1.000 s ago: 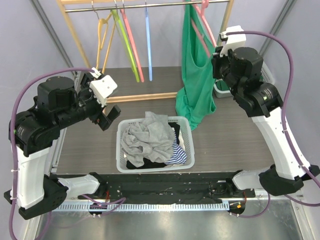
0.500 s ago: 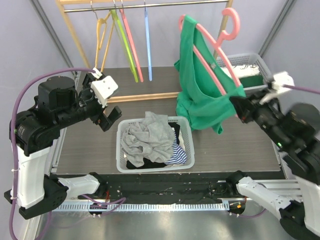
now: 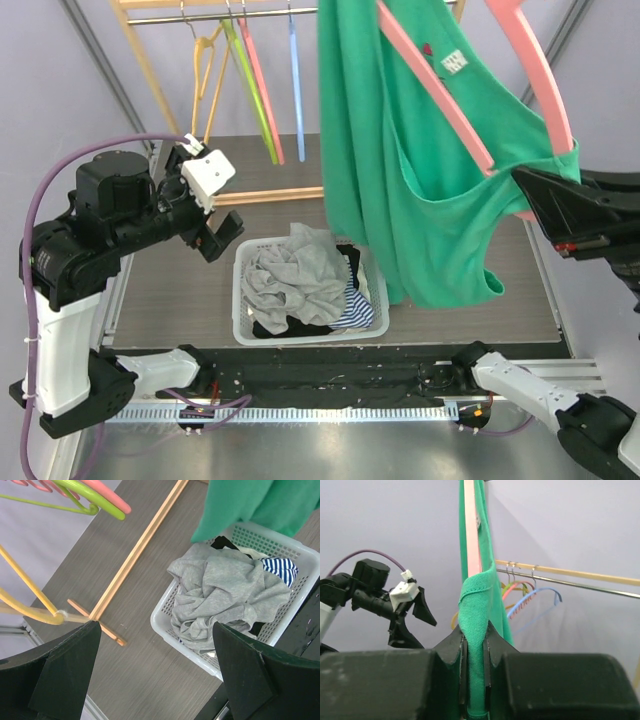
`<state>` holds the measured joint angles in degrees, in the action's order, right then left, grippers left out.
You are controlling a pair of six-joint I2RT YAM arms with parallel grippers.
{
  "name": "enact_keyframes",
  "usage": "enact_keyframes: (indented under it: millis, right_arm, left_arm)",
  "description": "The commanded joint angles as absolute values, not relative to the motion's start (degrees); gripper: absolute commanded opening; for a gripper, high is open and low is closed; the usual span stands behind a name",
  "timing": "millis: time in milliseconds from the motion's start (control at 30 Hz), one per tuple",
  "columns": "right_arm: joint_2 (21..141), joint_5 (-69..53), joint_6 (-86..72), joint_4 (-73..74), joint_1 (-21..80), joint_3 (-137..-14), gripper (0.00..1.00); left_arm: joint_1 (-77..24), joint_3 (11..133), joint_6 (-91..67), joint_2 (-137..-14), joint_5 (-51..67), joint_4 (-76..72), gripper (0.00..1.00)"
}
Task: Remove the tank top from the hanger
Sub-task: Pick up the hanger from the clothesline.
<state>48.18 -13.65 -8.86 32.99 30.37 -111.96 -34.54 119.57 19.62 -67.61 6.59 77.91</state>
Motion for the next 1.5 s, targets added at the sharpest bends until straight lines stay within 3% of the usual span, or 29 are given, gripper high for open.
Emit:
enact_keyframes:
  millis: [0, 467, 833, 1100, 1467]
  right_arm:
    - [53.61, -20.82, -11.77, 21.63, 30.59, -118.10, 0.01]
    - [66.79, -23.38, -11.34, 11.25, 30.59, -136.57, 0.01]
    - [74.35, -23.03, -14.76, 5.28, 30.59, -142.47, 0.01]
    - [76.03, -23.82, -16.26, 4.57, 30.50, -141.68, 0.01]
    - [66.45, -26.18, -13.71, 12.47, 30.59, -117.44, 0.01]
  left_arm:
    - [-33.84, 121.11, 18.55, -67.15, 8.35, 82.35, 1.00]
    - [-32.17, 120.41, 18.46, -65.39, 9.58, 82.44, 1.00]
    - [-31.73, 119.44, 18.81, -64.07, 9.49, 82.27, 1.00]
    - [-31.29, 118.92, 18.90, -62.84, 9.49, 82.18, 1.00]
    - [-31.11, 118.39, 19.34, -61.35, 9.32, 82.62, 1.00]
